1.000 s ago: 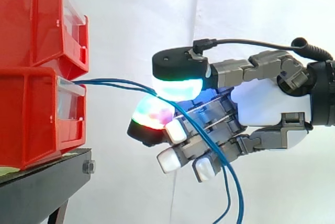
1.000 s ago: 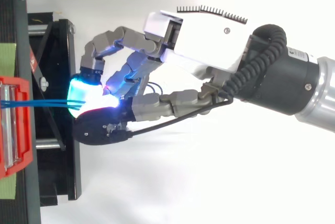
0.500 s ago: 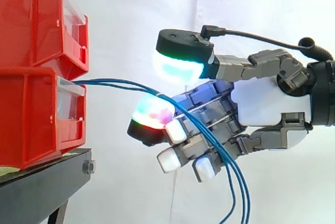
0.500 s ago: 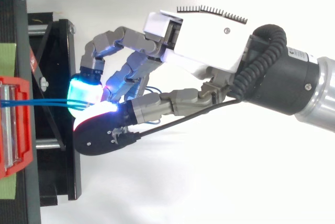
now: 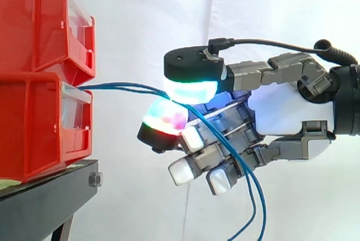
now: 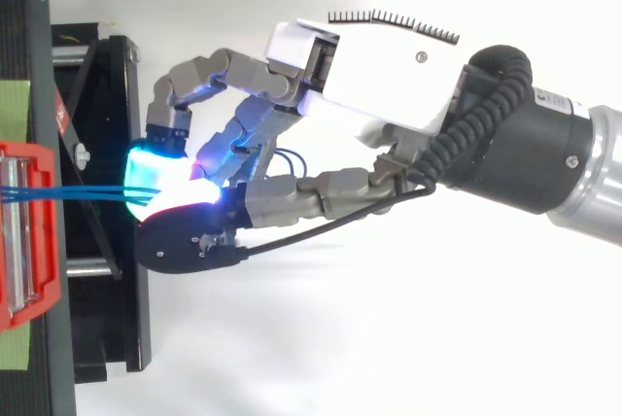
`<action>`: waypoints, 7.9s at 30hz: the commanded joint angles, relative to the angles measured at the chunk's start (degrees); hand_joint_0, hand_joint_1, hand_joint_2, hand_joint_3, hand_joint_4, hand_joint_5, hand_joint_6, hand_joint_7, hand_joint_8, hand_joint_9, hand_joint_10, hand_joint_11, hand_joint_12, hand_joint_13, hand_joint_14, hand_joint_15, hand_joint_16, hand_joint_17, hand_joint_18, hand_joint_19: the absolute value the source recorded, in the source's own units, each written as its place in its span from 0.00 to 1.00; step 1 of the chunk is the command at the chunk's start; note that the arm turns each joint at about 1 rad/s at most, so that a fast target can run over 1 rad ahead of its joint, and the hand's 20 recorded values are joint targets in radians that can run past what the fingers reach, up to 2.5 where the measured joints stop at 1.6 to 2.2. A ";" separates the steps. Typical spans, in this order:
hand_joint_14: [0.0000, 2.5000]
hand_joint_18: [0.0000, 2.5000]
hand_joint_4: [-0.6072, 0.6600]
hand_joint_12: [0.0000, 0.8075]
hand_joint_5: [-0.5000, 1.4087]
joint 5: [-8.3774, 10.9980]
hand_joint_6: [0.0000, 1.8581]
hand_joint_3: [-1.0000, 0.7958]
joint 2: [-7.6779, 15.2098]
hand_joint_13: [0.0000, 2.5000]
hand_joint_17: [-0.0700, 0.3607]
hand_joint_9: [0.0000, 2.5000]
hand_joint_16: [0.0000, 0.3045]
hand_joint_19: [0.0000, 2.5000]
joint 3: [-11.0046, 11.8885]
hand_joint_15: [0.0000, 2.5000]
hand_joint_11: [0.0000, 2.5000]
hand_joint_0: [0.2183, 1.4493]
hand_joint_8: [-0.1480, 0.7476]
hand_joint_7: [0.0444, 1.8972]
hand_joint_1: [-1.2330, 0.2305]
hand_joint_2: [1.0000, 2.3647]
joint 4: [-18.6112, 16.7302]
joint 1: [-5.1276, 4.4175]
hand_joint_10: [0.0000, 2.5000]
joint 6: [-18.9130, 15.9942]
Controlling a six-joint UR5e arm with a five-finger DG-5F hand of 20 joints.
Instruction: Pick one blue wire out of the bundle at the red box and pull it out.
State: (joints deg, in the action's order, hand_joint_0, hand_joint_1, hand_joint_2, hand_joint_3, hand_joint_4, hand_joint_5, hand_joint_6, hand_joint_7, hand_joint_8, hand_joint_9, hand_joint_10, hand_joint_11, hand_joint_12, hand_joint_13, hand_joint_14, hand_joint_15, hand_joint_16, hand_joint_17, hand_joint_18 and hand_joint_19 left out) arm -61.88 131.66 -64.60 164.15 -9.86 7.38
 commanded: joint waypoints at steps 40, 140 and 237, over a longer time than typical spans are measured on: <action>0.01 0.38 0.66 0.61 0.17 0.00 0.48 0.45 0.00 0.39 0.49 0.40 0.20 0.24 0.00 0.19 0.30 0.31 0.66 0.60 0.33 0.02 0.12 0.02 0.01 -0.18; 0.01 0.35 0.66 0.58 0.15 0.00 0.49 0.36 0.00 0.35 0.48 0.39 0.20 0.21 0.00 0.21 0.50 0.43 0.60 0.56 0.22 0.01 0.03 0.02 0.01 -0.18; 0.01 0.38 0.73 0.64 0.16 0.09 0.46 0.47 0.00 0.37 0.53 0.39 0.23 0.24 0.00 0.20 0.33 0.31 0.64 0.59 0.38 0.01 0.03 0.02 0.01 -0.70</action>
State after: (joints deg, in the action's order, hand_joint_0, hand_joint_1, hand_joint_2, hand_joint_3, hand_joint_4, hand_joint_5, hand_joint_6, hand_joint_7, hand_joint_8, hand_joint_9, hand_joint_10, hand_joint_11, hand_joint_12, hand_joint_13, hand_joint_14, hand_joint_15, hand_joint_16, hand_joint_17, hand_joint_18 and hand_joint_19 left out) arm -61.71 131.66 -64.60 164.18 -9.89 6.74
